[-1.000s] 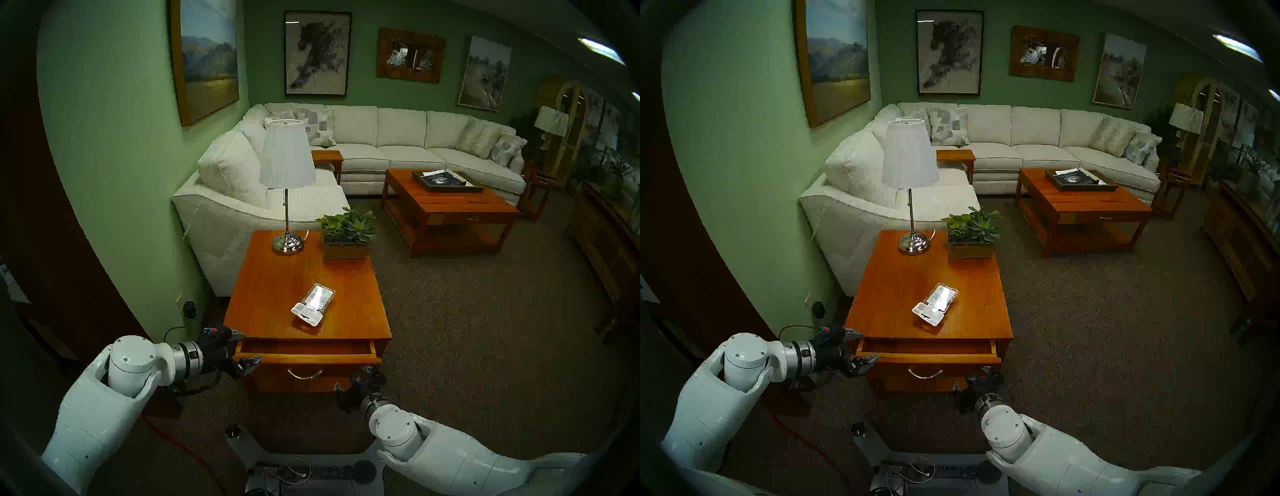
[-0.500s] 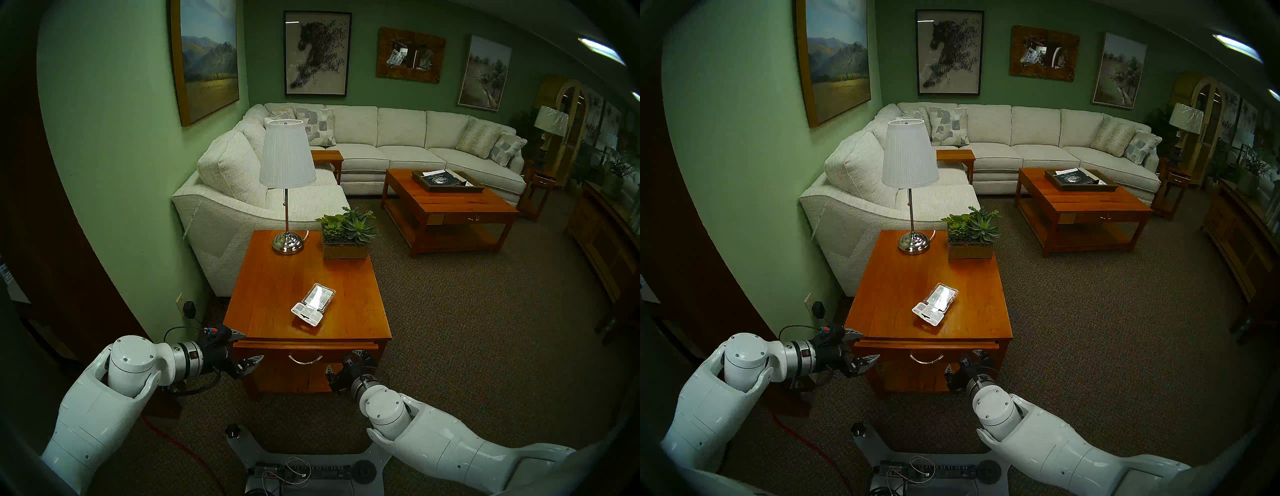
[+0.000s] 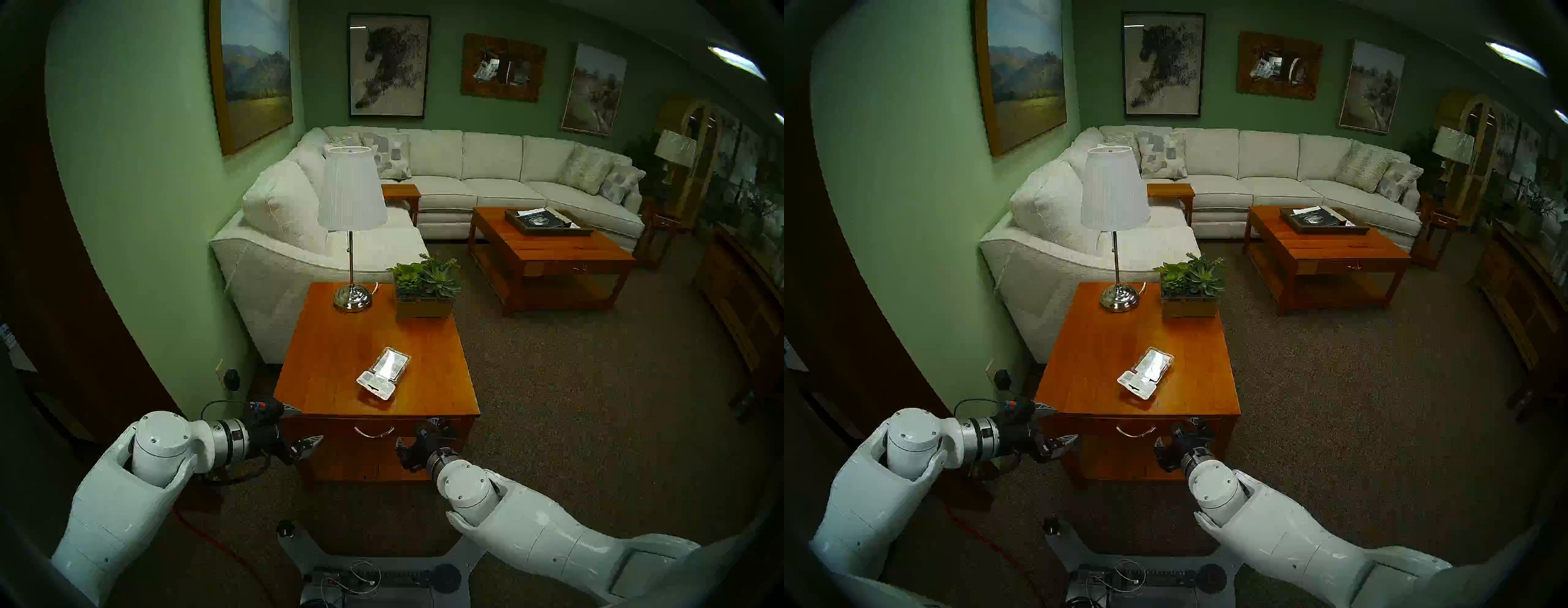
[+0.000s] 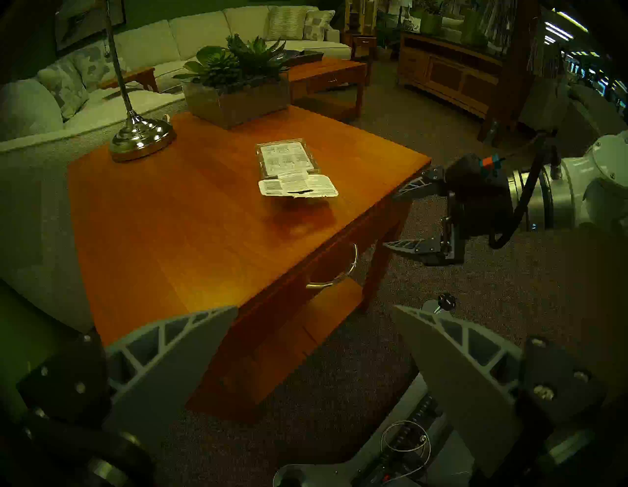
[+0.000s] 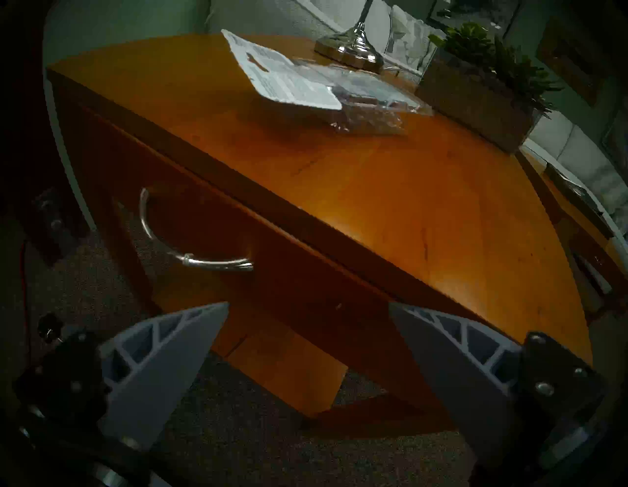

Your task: Open the drawer, take out the contents and close the drawer

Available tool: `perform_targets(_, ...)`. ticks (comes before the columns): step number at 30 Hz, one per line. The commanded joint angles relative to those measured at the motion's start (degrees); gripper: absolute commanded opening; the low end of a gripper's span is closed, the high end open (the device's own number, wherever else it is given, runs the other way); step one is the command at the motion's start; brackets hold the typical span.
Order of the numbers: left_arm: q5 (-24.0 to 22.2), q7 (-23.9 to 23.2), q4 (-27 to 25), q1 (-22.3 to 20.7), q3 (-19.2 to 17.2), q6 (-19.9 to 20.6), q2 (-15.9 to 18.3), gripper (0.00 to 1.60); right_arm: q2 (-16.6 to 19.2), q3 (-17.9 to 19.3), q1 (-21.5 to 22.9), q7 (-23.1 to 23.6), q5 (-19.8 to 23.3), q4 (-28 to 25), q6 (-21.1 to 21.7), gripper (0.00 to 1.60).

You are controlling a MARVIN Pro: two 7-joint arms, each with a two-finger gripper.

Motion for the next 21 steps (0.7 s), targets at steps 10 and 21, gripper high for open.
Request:
perform_targets(10,-0.27,0.07,-1.05,-0.99,-0.49,-0.35,-0.04,1.60,9.40,-2.86,-11.80,-2.38,-0.53,-12.84,-2.40,1.60)
perform_targets(21,-0.15,0.06,-0.75,-0.96,-0.32,-0.29,0.01,1.60,15.40,-5.06,-17.42,-4.38,-2.32,-20.11,-9.39,1.60)
